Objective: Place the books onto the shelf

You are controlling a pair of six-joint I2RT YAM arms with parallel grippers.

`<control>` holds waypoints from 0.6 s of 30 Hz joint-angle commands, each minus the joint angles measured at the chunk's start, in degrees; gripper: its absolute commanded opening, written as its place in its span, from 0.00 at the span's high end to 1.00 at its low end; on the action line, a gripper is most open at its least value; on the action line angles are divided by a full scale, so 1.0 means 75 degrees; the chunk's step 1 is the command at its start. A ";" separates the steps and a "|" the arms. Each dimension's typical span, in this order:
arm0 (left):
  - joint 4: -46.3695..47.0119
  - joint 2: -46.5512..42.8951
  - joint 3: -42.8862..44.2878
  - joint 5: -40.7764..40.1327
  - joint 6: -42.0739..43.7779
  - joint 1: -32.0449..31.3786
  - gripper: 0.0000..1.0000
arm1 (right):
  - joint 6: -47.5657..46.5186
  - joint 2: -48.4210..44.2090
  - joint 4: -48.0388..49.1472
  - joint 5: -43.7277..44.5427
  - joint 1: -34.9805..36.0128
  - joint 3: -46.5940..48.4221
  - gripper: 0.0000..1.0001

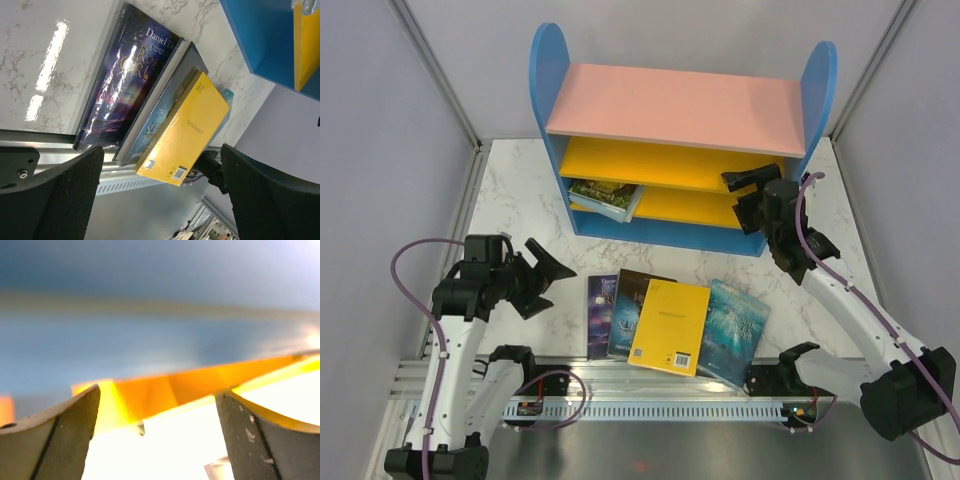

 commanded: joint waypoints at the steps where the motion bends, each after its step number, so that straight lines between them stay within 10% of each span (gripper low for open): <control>1: 0.0537 -0.0074 -0.0238 0.0436 0.0368 -0.0120 0.00 | -0.1876 -0.0253 -0.0737 -0.0691 0.0029 0.0515 0.02; 8: 0.1239 0.0253 -0.0532 0.0343 0.0052 -0.0798 0.00 | -0.2500 -0.1119 -0.1723 -0.1758 0.0099 0.0156 0.02; 18: 0.2868 0.1893 -0.0334 -0.0676 -0.1120 -0.4053 0.02 | -0.1845 -0.3063 -0.0822 -0.5052 0.0321 -0.3525 0.02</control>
